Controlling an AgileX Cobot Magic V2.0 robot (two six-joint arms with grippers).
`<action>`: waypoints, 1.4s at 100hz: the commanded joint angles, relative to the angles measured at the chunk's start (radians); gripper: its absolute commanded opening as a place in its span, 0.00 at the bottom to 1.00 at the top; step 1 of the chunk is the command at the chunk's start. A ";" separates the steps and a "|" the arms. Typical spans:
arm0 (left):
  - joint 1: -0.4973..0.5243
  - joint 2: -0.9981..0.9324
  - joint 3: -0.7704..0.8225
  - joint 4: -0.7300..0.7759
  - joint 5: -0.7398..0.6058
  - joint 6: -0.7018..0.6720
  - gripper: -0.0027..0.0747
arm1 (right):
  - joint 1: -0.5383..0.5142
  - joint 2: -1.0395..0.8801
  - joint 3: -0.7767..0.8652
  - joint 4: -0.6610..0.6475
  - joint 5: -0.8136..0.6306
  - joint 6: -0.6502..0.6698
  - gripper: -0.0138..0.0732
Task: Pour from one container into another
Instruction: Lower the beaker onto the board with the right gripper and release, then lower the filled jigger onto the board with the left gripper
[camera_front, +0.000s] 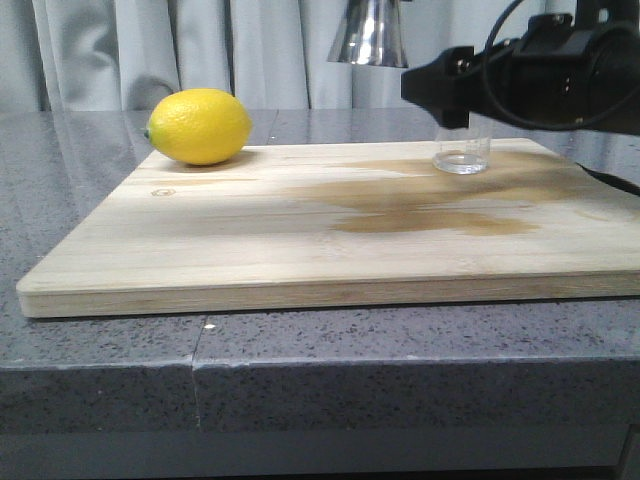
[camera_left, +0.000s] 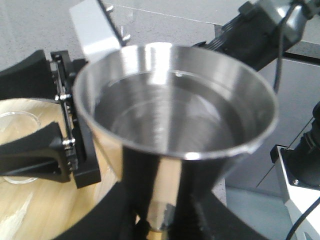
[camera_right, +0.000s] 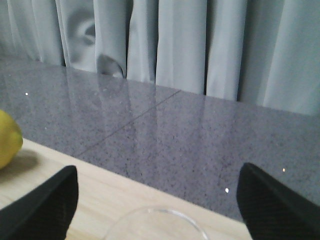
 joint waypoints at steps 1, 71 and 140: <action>-0.005 -0.038 -0.029 -0.077 -0.011 0.008 0.01 | -0.008 -0.084 -0.019 0.017 -0.108 -0.004 0.83; 0.007 0.128 -0.029 -0.264 -0.046 0.294 0.01 | -0.008 -0.741 -0.019 0.007 -0.049 -0.004 0.83; 0.183 0.141 0.133 -0.378 0.141 0.486 0.01 | -0.008 -0.939 -0.019 0.006 0.125 -0.004 0.83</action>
